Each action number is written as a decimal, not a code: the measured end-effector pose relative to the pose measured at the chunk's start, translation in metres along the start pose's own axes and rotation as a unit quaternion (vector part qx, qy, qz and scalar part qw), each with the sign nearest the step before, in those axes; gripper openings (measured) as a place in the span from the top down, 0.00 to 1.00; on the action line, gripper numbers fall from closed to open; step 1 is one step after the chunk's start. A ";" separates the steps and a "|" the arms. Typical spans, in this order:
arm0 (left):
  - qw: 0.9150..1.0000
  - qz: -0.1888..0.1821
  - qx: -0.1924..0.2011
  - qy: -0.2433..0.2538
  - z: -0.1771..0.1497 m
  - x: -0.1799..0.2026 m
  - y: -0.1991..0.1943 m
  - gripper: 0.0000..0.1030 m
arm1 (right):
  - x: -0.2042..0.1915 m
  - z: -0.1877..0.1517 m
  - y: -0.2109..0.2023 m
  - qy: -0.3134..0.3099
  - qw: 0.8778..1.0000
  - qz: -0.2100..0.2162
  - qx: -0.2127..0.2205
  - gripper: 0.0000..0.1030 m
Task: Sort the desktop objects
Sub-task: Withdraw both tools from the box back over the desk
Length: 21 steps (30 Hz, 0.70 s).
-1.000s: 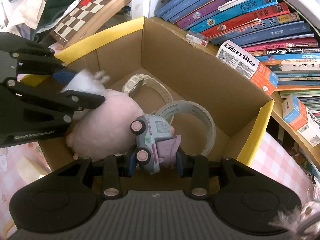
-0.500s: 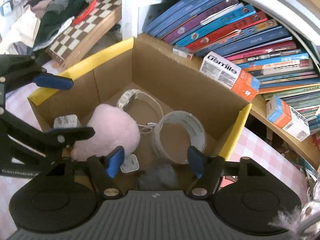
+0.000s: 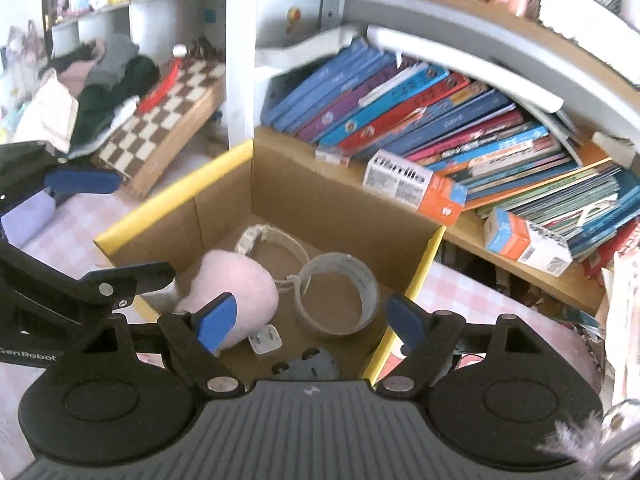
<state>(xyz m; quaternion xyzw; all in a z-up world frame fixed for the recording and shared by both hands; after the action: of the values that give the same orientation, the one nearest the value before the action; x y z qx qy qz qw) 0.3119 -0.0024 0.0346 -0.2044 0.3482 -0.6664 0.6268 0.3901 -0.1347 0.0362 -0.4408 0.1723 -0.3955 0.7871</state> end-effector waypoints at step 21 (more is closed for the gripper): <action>0.999 0.016 0.019 0.029 -0.067 -0.001 -0.077 0.09 | -0.053 -0.069 -0.078 0.020 0.997 -0.019 0.067 0.08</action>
<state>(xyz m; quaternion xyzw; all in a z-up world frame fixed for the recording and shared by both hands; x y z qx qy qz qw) 0.2111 0.0108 0.0447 -0.1671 0.3566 -0.6684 0.6310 0.2778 -0.1556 0.0587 -0.3824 0.1524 -0.4297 0.8037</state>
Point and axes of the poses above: each gripper's, at about its wrist camera, not at the fingertips, and y roughly the way its jaws point, x to its right, z to its top, the point moved 2 cm from there along y, roughly the way its jaws point, and after that the axes turned 13 degrees about -x, right-handed, at the moved point
